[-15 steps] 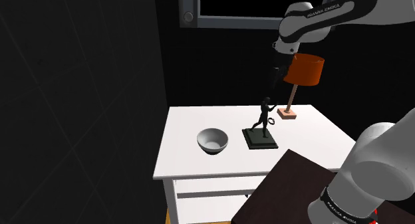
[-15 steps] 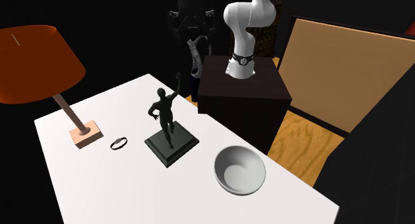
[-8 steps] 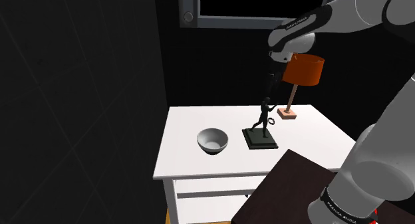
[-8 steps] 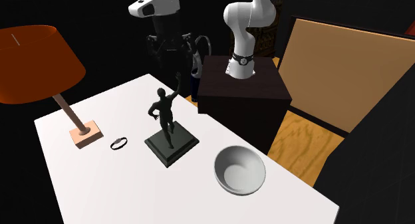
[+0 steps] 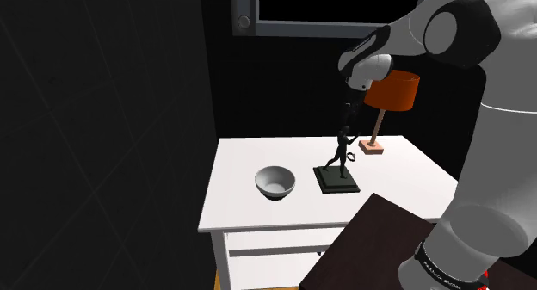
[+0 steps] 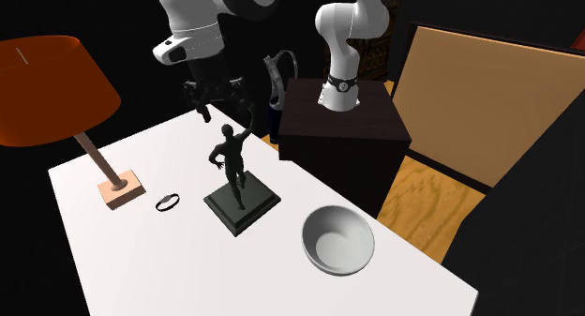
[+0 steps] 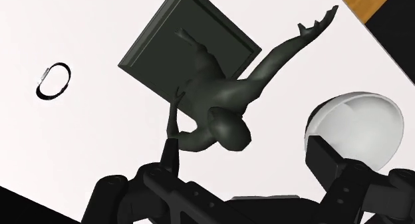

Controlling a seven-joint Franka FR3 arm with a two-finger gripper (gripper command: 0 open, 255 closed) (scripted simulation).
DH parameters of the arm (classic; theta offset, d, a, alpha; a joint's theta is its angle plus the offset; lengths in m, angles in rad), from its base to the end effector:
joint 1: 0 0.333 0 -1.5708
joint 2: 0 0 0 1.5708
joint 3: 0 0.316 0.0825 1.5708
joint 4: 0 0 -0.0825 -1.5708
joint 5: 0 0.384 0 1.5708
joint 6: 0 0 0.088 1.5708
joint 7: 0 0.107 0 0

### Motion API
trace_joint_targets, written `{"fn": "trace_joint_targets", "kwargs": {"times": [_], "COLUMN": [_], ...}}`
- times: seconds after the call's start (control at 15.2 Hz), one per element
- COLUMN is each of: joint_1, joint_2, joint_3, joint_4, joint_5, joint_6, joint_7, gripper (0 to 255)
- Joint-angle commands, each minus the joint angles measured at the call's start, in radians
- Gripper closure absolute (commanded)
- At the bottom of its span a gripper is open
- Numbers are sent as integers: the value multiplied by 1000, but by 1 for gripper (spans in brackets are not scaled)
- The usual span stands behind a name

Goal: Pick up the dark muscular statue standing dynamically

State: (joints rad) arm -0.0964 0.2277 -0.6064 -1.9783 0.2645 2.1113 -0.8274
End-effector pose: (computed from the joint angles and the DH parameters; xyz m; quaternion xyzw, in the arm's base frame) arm 0.4634 -0.3610 0.3686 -0.9986 0.0043 -0.0159 0.0498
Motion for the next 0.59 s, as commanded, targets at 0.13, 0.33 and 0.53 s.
{"fn": "trace_joint_targets", "kwargs": {"times": [0.13,0.33,0.53], "joint_1": [-11,-16,-17], "joint_2": [41,61,66], "joint_3": [10,17,18], "joint_4": [-12,-24,-21], "joint_5": [34,52,55], "joint_6": [44,71,71], "joint_7": [-26,-40,-42], "gripper": [0,0,255]}}
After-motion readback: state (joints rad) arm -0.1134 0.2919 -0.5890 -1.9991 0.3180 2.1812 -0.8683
